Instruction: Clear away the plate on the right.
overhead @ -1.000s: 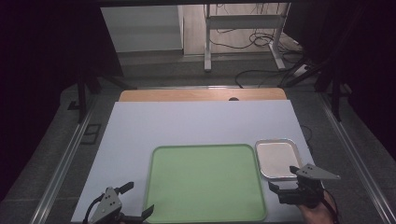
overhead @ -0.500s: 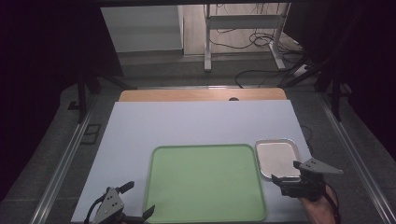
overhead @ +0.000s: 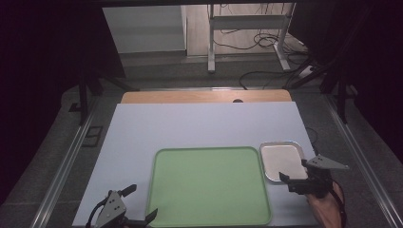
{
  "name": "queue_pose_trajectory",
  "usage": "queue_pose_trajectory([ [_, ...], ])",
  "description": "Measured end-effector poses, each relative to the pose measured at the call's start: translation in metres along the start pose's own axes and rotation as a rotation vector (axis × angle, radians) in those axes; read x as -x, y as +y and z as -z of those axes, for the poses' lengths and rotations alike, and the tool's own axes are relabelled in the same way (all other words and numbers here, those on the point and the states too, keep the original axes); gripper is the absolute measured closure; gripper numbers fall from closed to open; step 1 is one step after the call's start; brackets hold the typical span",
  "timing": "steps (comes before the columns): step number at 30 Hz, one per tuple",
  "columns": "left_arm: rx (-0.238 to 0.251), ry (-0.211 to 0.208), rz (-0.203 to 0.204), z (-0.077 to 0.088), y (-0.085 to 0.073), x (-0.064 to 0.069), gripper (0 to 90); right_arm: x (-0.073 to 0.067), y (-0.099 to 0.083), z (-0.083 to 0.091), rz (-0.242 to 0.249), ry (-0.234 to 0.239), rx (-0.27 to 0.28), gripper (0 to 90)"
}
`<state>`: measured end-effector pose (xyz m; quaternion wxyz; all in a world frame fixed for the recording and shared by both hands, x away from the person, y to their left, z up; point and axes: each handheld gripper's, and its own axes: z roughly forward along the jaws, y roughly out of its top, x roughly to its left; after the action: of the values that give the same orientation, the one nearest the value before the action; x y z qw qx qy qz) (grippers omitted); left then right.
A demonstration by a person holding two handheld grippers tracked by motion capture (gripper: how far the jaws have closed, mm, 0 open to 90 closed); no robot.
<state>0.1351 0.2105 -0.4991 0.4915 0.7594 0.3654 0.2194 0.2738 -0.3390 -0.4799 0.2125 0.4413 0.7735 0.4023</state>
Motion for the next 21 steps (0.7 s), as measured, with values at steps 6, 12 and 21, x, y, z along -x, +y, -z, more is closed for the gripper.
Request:
queue_pose_trajectory([
  [6,-0.002,0.000,-0.001,-0.001,0.000,0.000,0.6,0.008,0.001,-0.007,0.004,-0.029,-0.002,0.0],
  [12,-0.005,-0.001,0.000,-0.001,0.000,0.000,0.6,0.019,0.003,-0.012,-0.012,-0.064,0.005,0.0],
  [21,-0.012,0.001,-0.003,-0.001,0.000,0.000,0.6,0.031,0.004,-0.018,-0.038,-0.104,-0.006,0.0],
])
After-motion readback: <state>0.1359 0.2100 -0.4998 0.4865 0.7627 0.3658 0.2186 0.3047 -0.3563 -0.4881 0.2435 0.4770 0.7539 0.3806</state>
